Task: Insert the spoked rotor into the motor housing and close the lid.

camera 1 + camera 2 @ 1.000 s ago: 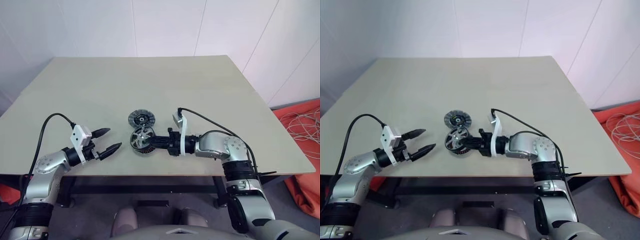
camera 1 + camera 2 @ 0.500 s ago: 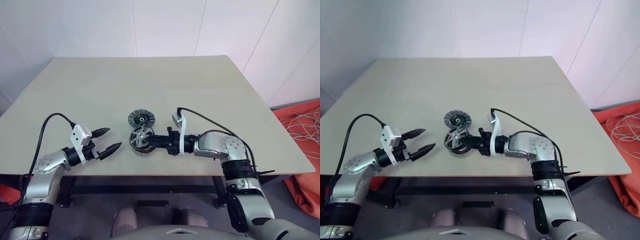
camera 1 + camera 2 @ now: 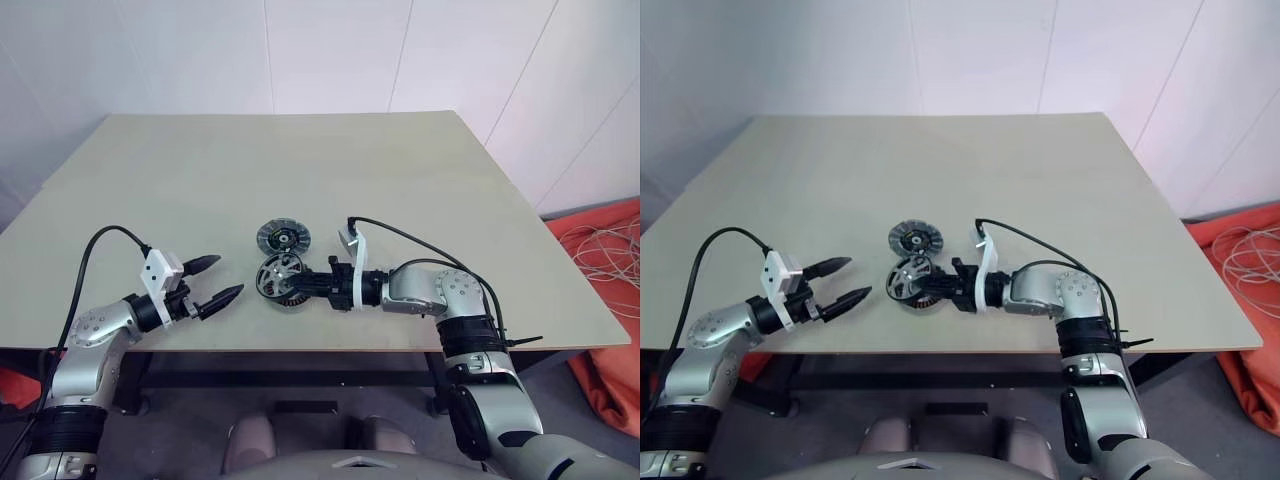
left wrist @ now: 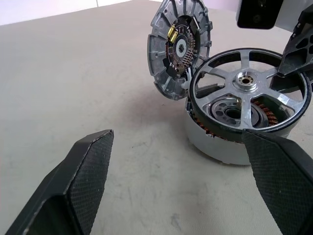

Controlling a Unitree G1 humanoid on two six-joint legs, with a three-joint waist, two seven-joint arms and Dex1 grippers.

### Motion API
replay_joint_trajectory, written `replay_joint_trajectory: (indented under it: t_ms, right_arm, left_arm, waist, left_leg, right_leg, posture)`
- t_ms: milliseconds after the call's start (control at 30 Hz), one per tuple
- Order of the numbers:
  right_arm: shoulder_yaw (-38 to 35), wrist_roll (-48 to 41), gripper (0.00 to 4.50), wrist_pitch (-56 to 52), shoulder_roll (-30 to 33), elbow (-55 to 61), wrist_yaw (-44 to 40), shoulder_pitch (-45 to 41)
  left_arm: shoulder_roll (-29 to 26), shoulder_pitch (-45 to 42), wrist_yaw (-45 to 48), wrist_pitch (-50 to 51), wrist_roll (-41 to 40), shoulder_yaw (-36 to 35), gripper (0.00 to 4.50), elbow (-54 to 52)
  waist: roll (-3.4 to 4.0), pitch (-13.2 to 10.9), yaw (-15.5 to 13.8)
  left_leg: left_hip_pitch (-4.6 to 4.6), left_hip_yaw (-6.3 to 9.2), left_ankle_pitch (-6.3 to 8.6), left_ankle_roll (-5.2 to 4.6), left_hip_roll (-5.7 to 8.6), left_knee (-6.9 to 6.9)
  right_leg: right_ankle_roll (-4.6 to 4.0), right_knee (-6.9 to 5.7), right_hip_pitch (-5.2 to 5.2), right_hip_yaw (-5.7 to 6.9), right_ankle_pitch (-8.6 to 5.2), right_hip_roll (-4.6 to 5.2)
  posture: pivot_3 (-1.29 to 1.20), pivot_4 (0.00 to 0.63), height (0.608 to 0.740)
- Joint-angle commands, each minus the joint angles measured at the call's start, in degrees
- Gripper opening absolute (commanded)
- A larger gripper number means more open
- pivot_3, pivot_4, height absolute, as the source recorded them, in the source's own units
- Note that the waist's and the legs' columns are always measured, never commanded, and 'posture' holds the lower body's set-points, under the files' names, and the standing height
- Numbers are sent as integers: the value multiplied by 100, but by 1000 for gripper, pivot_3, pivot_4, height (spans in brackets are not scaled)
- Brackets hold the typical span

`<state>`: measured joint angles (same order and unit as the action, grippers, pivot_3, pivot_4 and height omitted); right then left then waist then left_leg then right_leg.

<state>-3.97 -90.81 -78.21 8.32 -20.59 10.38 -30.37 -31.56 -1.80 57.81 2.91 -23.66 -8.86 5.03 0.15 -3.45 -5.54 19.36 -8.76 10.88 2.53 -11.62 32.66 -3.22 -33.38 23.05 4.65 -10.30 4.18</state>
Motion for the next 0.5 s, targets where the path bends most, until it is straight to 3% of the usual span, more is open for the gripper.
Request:
replay_joint_trajectory:
  t_ms: [33, 500]
  right_arm:
    - [-168, 65, 313, -61, -32, 6, -170, -171]
    - [-424, 480, 313, -155, -80, -24, -361, -219]
  left_arm:
    - [-67, -79, -21, -42, -75, -117, 4500, -171]
    - [-56, -128, -12, -47, -61, -88, 4500, -150]
  waist:
    - [0, 0, 0]
    - [0, 0, 1]
  left_leg:
    - [0, 0, 0, 0, 0, 1]
    - [-3, 0, 0, 0, -1, 9]
  right_leg:
    - [0, -2, 0, 0, 0, 0]
    - [0, -11, -1, -1, 0, 0]
  posture:
    - [0, 0, 740]
    - [0, 0, 740]
